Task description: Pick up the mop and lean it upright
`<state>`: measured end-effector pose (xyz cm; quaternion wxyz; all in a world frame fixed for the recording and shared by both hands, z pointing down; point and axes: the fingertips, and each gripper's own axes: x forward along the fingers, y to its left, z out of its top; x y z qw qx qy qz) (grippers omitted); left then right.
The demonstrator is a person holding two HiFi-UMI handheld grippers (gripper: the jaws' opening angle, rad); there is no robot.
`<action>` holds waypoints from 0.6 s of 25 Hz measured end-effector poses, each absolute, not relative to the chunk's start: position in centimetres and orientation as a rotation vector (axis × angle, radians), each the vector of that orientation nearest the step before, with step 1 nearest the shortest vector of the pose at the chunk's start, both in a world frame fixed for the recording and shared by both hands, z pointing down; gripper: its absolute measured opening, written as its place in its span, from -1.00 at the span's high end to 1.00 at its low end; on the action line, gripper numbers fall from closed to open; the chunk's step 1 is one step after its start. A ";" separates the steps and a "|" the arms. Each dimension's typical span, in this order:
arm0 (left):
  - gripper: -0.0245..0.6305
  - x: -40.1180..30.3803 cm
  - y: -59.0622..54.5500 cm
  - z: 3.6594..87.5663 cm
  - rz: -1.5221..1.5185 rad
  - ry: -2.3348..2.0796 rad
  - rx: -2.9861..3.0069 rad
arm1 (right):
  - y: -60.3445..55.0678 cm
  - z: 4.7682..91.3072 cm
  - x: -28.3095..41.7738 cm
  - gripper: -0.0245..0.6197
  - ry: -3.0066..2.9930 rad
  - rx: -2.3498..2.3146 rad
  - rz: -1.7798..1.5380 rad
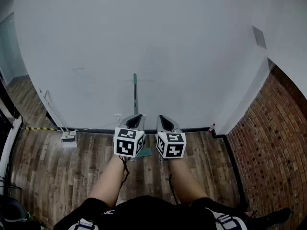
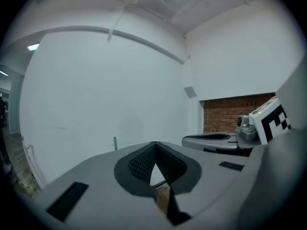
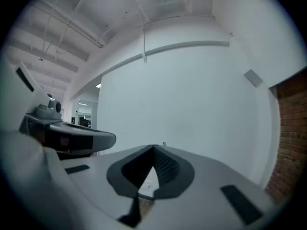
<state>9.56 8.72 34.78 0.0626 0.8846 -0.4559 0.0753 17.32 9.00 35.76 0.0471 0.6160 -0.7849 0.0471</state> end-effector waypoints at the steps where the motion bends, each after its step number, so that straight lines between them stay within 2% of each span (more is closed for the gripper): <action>1: 0.93 9.5 8.5 34.8 0.222 -1.370 2.668 | 8.8 35.9 17.1 0.89 -2.391 1.879 0.150; 15: 0.93 7.4 5.5 36.0 0.214 -1.294 2.660 | 6.2 36.8 14.9 0.89 -2.343 1.924 0.208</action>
